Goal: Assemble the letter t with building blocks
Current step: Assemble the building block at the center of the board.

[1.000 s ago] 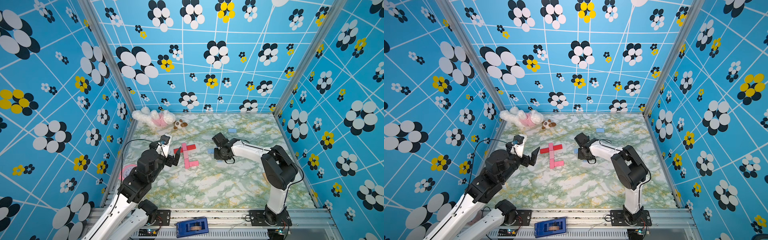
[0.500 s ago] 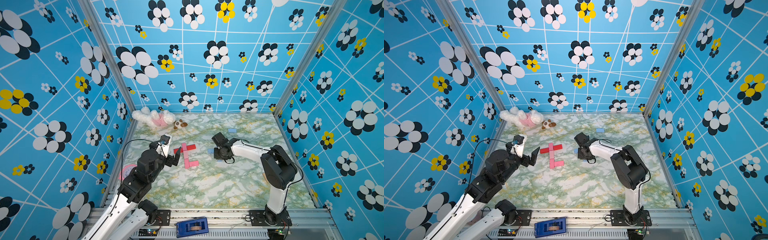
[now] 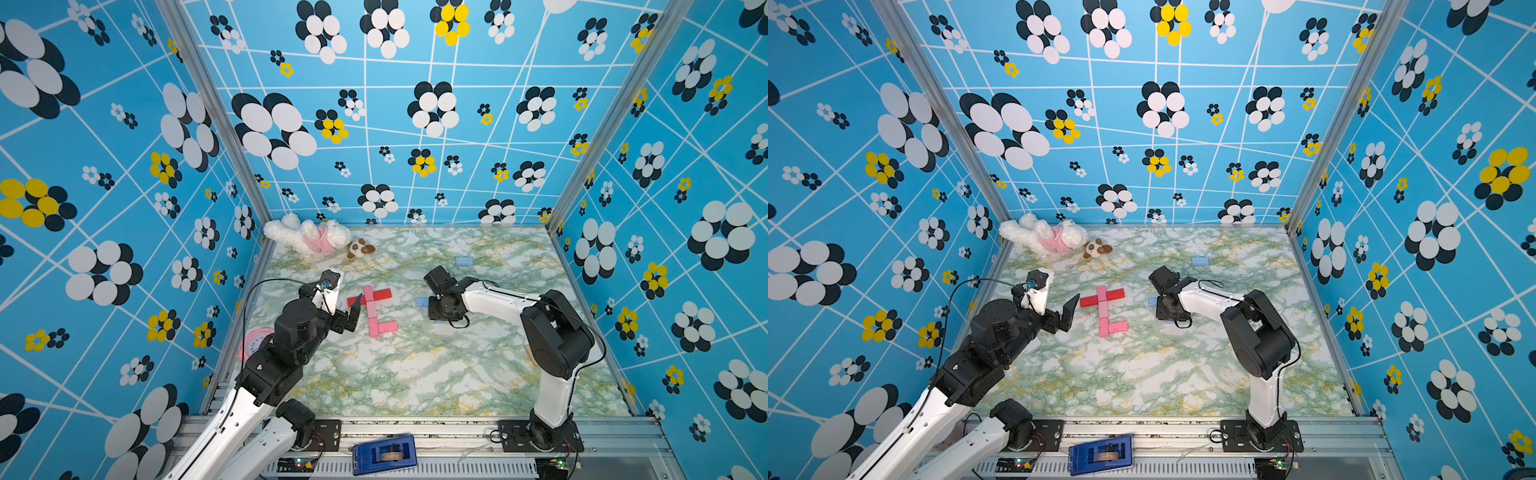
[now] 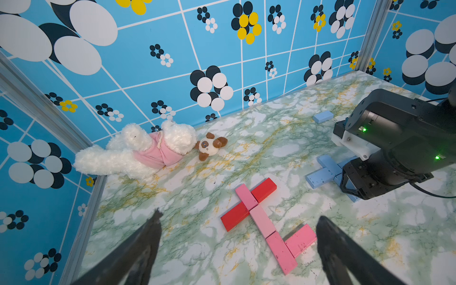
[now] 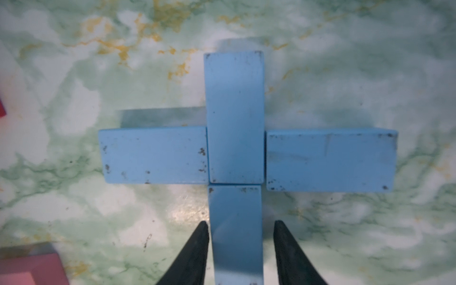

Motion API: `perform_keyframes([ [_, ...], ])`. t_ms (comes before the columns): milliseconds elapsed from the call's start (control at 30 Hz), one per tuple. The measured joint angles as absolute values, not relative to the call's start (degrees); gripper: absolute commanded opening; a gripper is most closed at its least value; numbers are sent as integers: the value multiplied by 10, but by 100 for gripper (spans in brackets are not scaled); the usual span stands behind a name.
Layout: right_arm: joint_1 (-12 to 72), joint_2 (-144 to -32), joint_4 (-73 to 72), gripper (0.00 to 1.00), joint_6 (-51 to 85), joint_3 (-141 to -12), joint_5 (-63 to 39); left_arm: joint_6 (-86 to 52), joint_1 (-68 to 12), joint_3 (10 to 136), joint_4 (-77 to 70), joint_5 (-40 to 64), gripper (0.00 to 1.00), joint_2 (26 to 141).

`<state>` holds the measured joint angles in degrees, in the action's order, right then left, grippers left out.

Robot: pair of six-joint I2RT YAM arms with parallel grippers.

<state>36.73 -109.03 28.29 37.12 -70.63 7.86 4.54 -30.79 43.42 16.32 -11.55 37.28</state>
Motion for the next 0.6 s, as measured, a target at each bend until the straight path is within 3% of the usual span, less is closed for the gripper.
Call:
perform_keyframes([
  [367, 367, -1036, 283, 51, 373, -695, 81, 45, -308, 434, 163, -116, 99, 373],
  [600, 367, -942, 299, 61, 355, -688, 103, 45, -308, 434, 163, -116, 99, 373],
])
